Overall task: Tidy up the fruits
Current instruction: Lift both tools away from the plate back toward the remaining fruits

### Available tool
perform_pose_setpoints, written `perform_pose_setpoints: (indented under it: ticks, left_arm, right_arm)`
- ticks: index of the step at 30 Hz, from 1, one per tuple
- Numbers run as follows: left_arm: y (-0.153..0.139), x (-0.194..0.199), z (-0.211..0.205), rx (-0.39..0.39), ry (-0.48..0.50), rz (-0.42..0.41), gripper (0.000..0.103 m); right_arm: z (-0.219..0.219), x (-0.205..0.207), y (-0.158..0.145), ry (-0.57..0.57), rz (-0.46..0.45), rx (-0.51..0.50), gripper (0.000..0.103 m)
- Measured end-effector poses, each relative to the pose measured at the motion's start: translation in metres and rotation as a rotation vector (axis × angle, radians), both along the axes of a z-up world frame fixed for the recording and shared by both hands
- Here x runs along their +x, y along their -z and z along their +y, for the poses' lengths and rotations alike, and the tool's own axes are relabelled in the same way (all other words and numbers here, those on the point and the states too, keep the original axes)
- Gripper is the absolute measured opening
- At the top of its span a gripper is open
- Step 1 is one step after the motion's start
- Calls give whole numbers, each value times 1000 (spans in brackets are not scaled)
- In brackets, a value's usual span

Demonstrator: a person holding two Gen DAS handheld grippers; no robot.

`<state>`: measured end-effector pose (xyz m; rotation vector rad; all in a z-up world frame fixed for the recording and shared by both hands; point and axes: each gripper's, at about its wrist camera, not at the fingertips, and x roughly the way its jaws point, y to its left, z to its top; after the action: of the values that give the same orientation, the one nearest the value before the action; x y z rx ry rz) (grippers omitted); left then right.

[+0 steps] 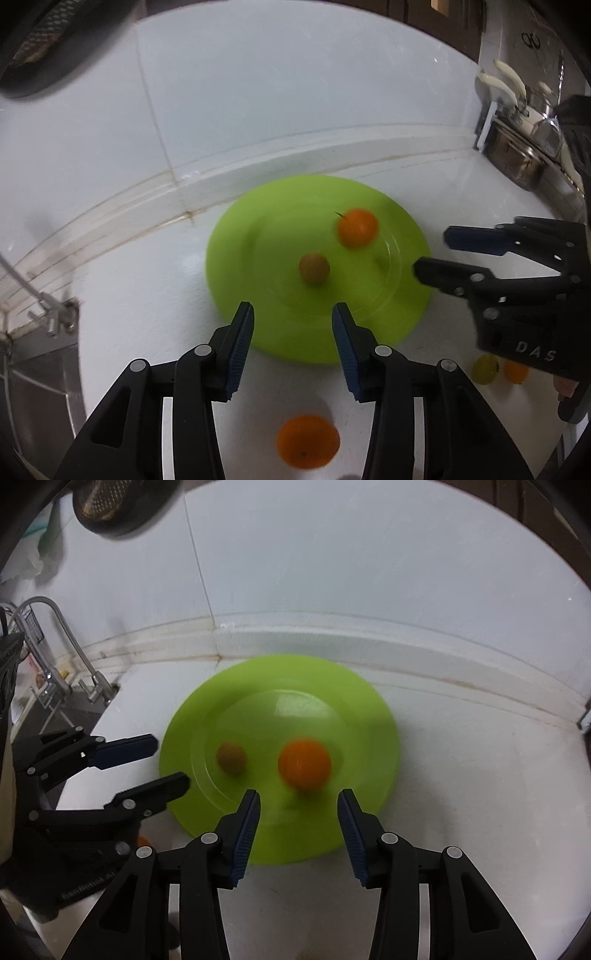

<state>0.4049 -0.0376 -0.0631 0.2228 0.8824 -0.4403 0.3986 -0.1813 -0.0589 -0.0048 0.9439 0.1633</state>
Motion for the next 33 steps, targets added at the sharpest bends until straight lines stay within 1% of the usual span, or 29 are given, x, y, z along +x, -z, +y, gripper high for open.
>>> perform_pose_setpoints:
  ticks: [2,5,8,9,11,17,20,22,28,33]
  left_arm:
    - [-8,-9,4,8,-22,-24,47]
    - [-19,-24,12,-15,-36,-46,51]
    - [-31,-43,17,-20,-39,-90,53]
    - [-35,-49,19,-22,-43,-105,57]
    - [-44,-63,22,-32,-46,-135,61]
    - [-62,-101,37,-53,-64,-202,66]
    - [-68,-117,42,-50,-72,-239,69]
    - [-70,-129,44,-46,-71,-249,69]
    - [-69,-155,55,-32,-81,-273,71]
    - [-63,-171,62,-41,-94,-253,71]
  right_arm:
    - [0,-9,-10,11,-33,-12,45]
    - [2,-29,-26,22,-97,-37,45]
    - [3,-48,-38,23,-139,-24,45]
    - [4,-53,-41,24,-149,-23,48]
    - [4,-67,-48,36,-174,-15,53]
    - [8,-103,-64,62,-222,-10,53]
    - [10,-120,-69,78,-246,-14,60]
    - [12,-132,-71,83,-264,-27,60]
    - [18,-157,-75,93,-274,-26,60]
    - [25,-177,-71,95,-281,-47,60]
